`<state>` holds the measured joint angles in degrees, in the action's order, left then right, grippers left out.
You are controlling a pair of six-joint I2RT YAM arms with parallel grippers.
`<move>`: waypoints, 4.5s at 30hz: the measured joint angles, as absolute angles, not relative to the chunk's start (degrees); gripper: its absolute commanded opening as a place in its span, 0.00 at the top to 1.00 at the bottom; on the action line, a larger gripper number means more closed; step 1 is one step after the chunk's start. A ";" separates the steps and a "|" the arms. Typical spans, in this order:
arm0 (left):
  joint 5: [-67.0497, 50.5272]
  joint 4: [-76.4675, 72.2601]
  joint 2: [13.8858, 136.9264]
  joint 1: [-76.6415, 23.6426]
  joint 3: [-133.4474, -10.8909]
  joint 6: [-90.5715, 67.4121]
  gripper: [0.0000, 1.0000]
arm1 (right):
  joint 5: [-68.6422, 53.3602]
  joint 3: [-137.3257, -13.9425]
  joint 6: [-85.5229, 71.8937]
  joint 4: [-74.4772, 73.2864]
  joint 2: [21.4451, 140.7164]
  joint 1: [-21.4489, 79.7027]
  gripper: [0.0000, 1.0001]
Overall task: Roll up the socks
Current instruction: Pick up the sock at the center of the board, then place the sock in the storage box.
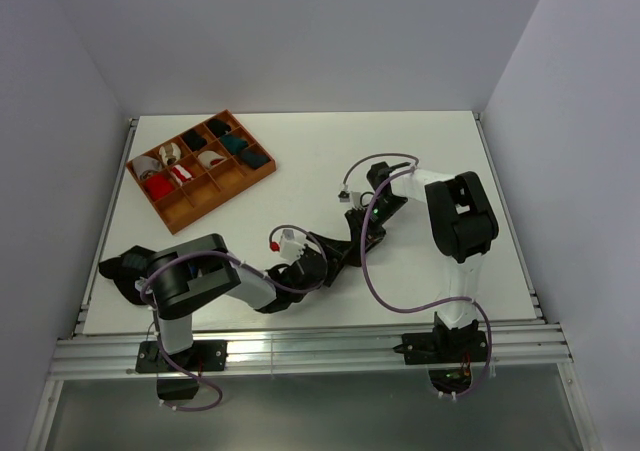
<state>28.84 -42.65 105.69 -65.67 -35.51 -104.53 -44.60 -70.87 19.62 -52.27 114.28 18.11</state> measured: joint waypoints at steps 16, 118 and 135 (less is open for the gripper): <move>32.64 -41.98 106.69 -66.08 -35.03 -109.23 0.39 | -49.45 -71.59 24.40 -56.99 114.28 18.00 1.00; 4.10 8.80 116.92 -5.32 -79.18 -52.36 1.00 | -33.21 -64.05 33.06 -49.76 84.90 2.94 0.34; 17.02 15.29 118.32 -9.32 -83.50 -53.19 0.49 | -31.05 -62.28 34.41 -50.26 84.90 2.94 0.34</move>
